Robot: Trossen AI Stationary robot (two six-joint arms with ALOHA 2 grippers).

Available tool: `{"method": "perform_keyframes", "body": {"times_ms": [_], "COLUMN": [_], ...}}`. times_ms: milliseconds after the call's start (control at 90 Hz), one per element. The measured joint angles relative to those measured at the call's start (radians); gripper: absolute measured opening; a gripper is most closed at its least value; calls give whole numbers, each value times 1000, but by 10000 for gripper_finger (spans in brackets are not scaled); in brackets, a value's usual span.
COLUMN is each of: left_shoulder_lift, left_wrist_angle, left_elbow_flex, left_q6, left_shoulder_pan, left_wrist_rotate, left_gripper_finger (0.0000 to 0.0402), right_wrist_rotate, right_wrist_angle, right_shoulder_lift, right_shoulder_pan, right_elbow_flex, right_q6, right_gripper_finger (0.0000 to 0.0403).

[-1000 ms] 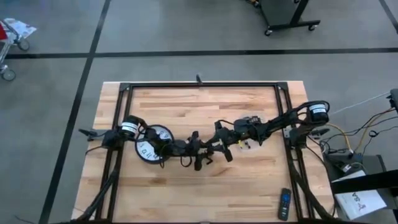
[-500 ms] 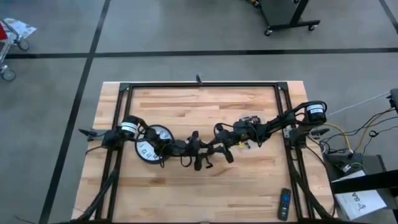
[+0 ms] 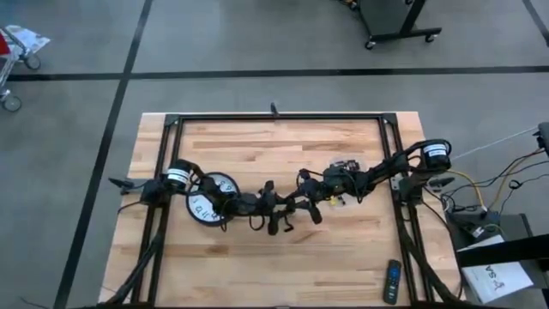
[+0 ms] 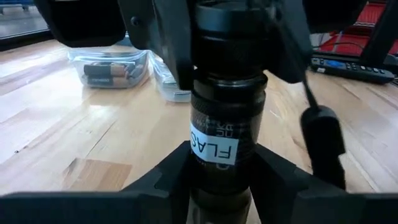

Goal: Insert battery
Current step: Close the black battery compartment

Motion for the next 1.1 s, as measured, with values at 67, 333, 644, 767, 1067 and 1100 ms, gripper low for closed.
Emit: {"method": "perform_keyframes", "body": {"times_ms": [67,333,644,767,1067,1100], "left_shoulder_lift": [0,0,0,0,0,0], "left_wrist_angle": [0,-1,-2,3,23,31], "left_elbow_flex": [0,26,50,47,43,42], "left_q6": [5,88,178,177,155,144], "left_shoulder_pan": [0,0,2,2,8,8], "left_wrist_rotate": [0,-18,-24,-33,-34,-34], "left_gripper_finger": [126,134,112,112,113,112], "right_wrist_rotate": [1,71,116,147,185,186], "right_wrist_angle": [16,22,24,26,18,20], "right_shoulder_lift": [0,1,2,2,2,2], "right_shoulder_pan": [1,37,47,51,53,53], "right_elbow_flex": [-7,-2,-1,-1,-1,-1], "right_q6": [12,25,71,84,-13,-16], "right_gripper_finger": [99,100,99,101,99,100]}}
